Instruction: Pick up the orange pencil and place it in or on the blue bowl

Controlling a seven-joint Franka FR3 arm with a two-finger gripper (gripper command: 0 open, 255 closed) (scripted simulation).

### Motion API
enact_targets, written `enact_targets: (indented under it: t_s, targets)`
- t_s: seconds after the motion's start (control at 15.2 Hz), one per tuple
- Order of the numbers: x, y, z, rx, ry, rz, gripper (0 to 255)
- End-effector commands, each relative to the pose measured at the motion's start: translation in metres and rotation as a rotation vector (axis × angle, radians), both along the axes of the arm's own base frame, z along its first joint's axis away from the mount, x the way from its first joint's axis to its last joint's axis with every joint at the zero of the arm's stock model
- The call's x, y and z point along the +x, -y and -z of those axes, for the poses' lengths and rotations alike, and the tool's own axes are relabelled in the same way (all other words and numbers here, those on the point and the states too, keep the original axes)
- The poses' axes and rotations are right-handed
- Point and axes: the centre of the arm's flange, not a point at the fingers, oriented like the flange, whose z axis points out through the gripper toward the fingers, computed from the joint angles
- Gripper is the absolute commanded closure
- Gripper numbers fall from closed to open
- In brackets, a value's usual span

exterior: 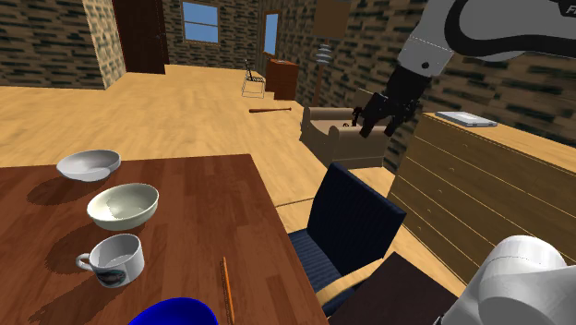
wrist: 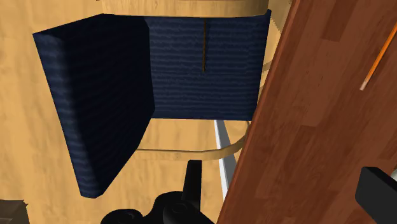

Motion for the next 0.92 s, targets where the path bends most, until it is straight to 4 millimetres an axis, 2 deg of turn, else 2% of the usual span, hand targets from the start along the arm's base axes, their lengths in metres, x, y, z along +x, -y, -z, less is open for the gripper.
enact_targets:
  t_s: [0.0, 0.86]
  targets:
    - [0.0, 0.0, 0.0, 0.0, 0.0, 0.0, 0]
    - [0.044, -0.101, 0.125, 0.069, -0.047, 0.051, 0]
